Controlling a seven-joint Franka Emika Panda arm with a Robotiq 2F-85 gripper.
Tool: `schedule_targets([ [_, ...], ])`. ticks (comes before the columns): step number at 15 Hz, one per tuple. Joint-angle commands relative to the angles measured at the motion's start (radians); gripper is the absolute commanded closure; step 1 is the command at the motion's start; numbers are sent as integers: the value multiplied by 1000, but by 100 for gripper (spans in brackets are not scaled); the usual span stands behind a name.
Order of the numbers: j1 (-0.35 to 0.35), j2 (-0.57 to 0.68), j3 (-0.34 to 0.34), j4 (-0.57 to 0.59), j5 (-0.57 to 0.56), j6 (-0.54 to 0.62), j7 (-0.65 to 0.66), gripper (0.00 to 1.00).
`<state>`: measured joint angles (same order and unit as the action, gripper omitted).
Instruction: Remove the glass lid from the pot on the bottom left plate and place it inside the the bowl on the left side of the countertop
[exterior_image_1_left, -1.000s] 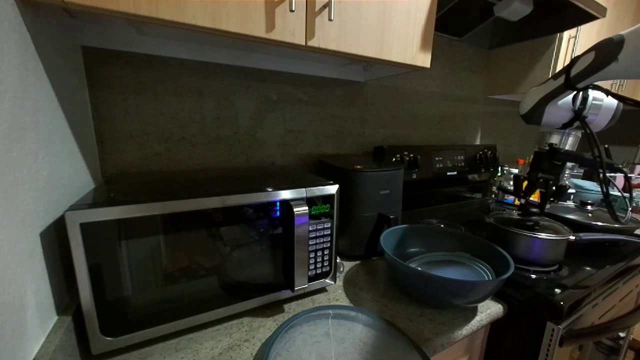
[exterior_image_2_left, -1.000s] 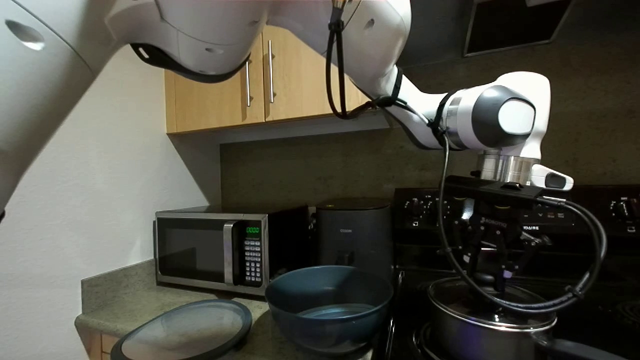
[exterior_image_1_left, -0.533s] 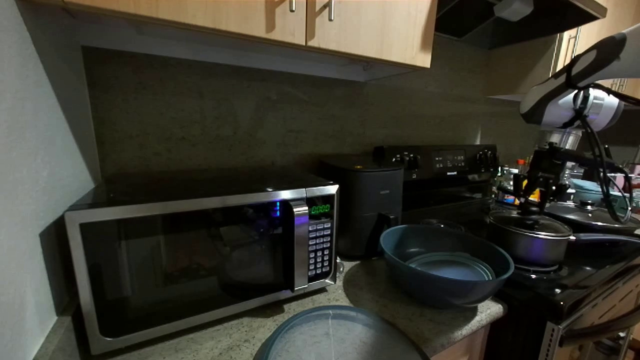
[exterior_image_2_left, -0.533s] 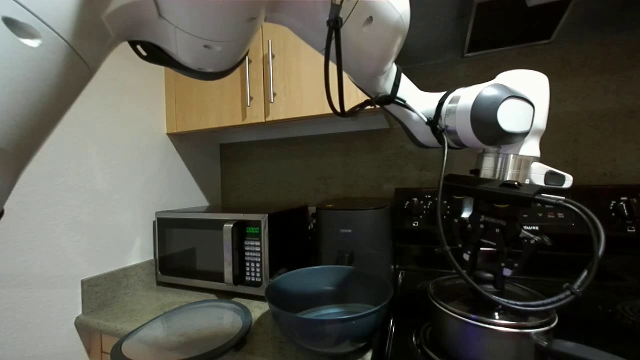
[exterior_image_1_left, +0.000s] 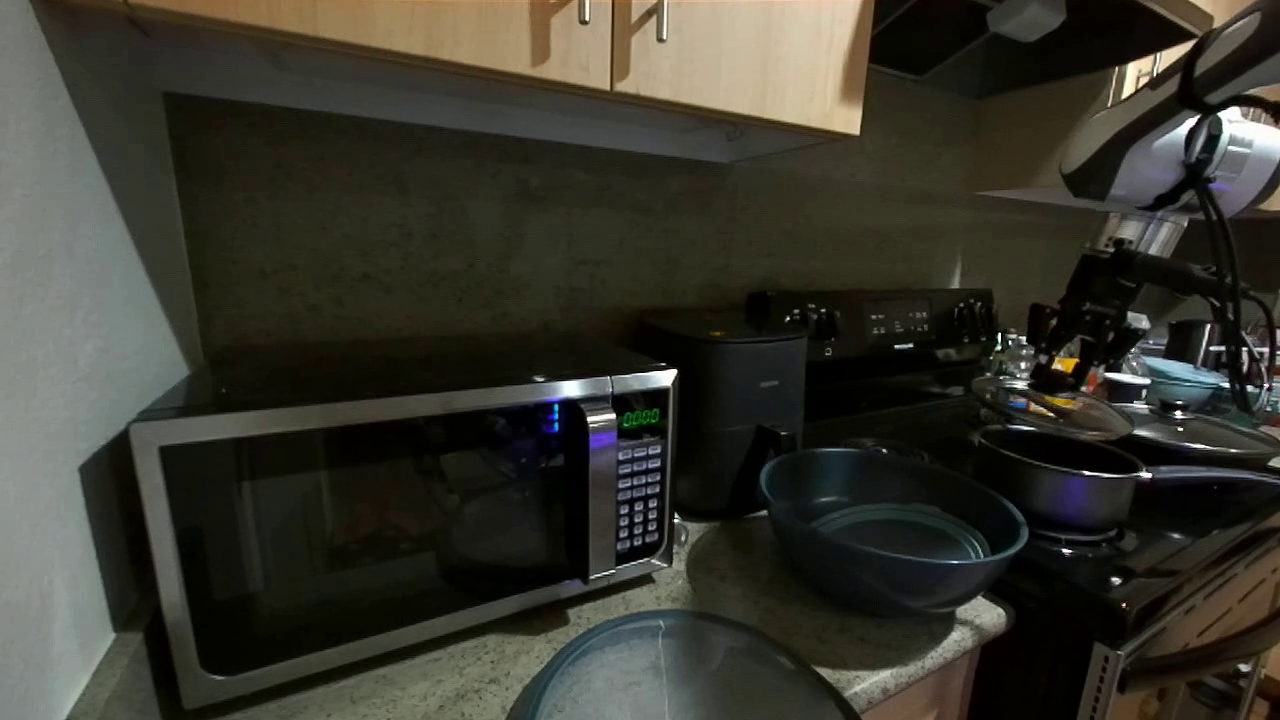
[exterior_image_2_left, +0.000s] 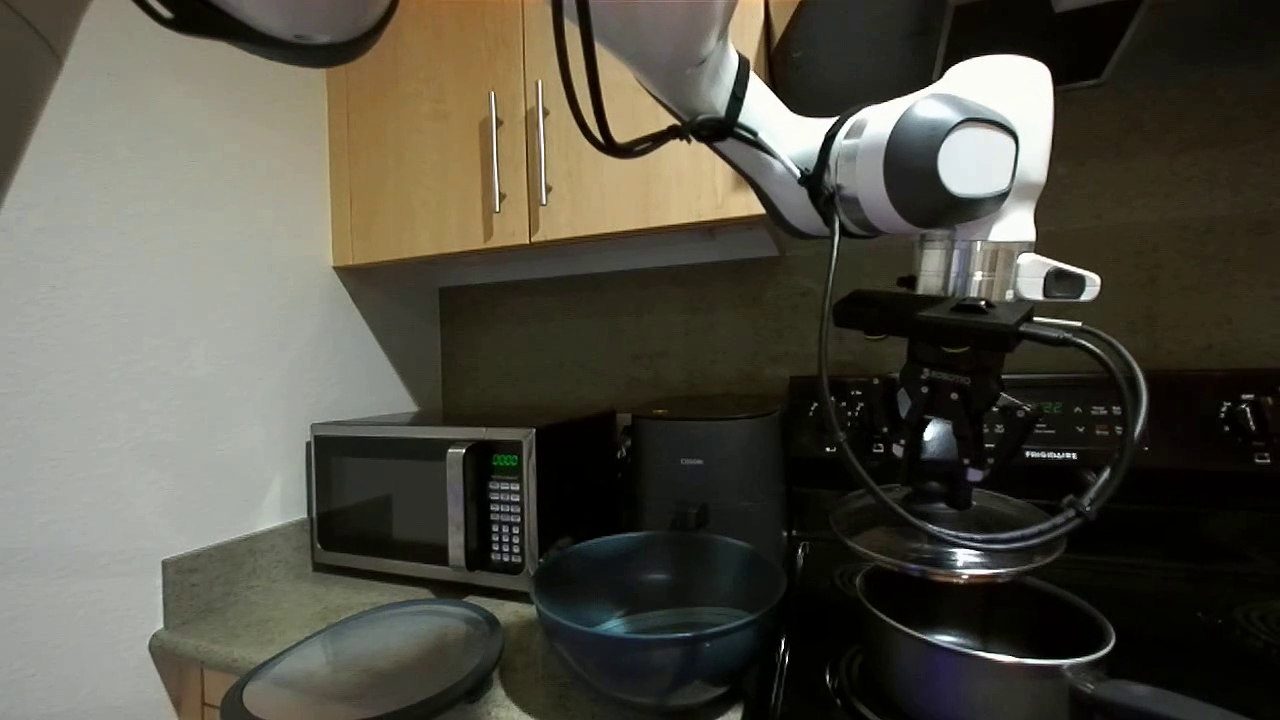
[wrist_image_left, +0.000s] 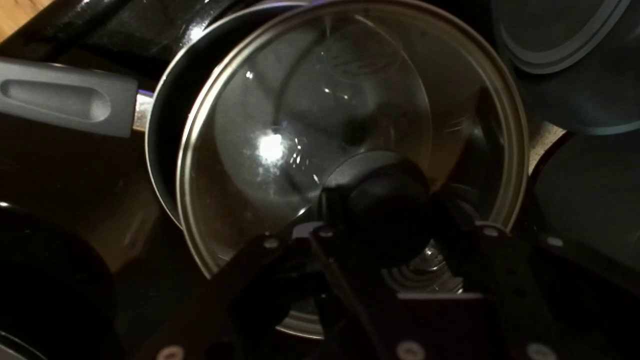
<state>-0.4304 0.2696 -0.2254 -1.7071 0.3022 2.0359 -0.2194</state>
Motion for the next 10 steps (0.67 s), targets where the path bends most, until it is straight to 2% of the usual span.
schedule_targets([
  [1,6,17,-11,11,3,-5,-2,53],
  [2,5,28,-10,13,2,-4,-1,78],
  [5,34,-3,4,-50,-34,25,-24,78],
  [10,149,-22,23,-152,-214,98,16,78],
])
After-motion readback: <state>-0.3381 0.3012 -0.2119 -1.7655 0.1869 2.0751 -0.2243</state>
